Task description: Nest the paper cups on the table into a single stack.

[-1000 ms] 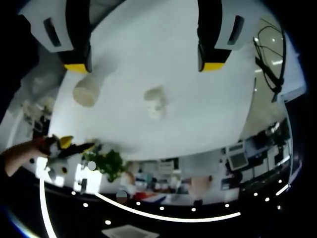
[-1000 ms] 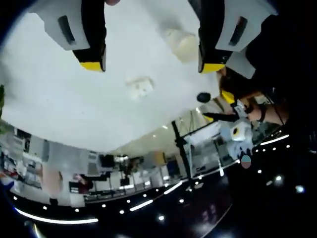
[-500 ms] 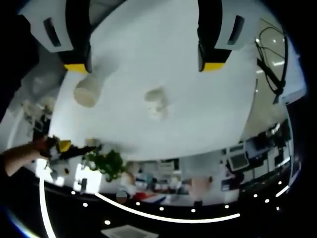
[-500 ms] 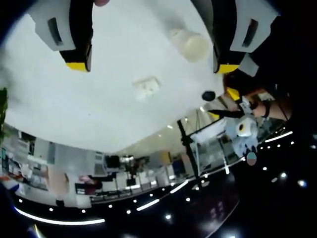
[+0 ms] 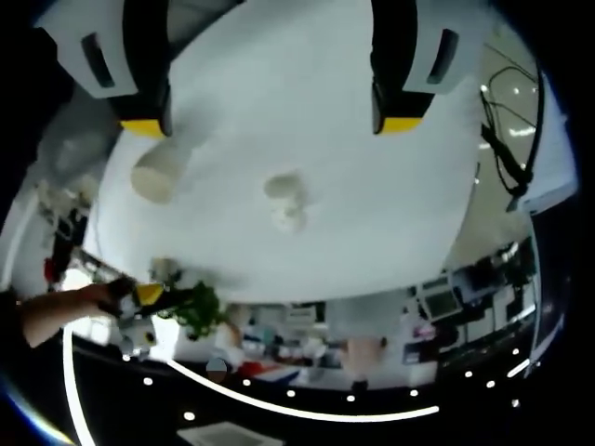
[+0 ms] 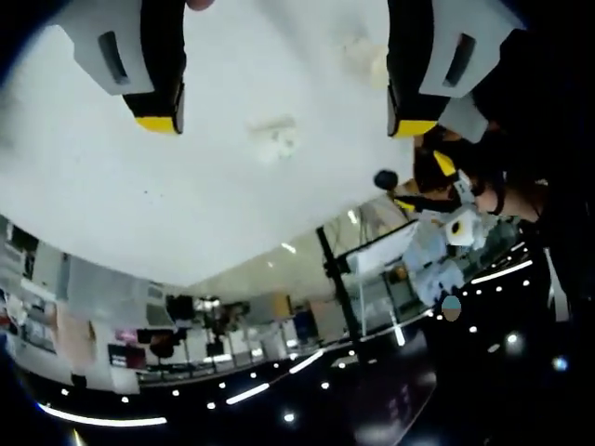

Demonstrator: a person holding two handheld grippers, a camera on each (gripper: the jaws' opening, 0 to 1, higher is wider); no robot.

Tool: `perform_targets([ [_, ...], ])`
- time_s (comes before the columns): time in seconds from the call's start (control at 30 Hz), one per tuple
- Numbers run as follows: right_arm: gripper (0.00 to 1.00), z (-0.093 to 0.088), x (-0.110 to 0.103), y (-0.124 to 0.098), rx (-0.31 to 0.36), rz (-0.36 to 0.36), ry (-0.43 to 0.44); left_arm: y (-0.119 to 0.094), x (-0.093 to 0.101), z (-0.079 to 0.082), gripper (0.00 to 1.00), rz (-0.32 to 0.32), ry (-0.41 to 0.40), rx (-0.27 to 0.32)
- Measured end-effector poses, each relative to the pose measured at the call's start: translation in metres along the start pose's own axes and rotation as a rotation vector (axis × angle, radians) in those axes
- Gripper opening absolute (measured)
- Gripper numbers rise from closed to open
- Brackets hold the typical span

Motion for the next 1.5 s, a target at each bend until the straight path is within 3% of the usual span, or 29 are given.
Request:
perform_targets([
  [0.4,0.82,0.024,0.028,0.057,-0.08,0.102,-0.068,0.003,-0.004,-0.003,0.88,0.03,-0.042,0.002],
  [0.57,0.76,0.025,0.035,0.074,-0.143,0.138,-0.124,0.005,-0.004,-0.006,0.88,0.033,-0.058,-0.007],
  [0.77,0.69,0.026,0.043,0.092,-0.171,0.176,-0.132,0.008,-0.002,-0.007,0.88,0.04,-0.072,-0.018],
  [1.5,0.49,0.014,0.048,0.138,-0.23,0.258,-0.116,0.022,0.003,-0.018,0.88,0.051,-0.121,-0.037],
])
Point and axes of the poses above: the point that each gripper's makers call its tool centre point, and the gripper's own axes: y roughly forward along the fingers, x roughly to its right, z roughly out of its top, the point moved 6 cm from there along -y, roughly backward along the fingers, and after that the axes turned 9 degrees about -x, right-handed, at the moved point
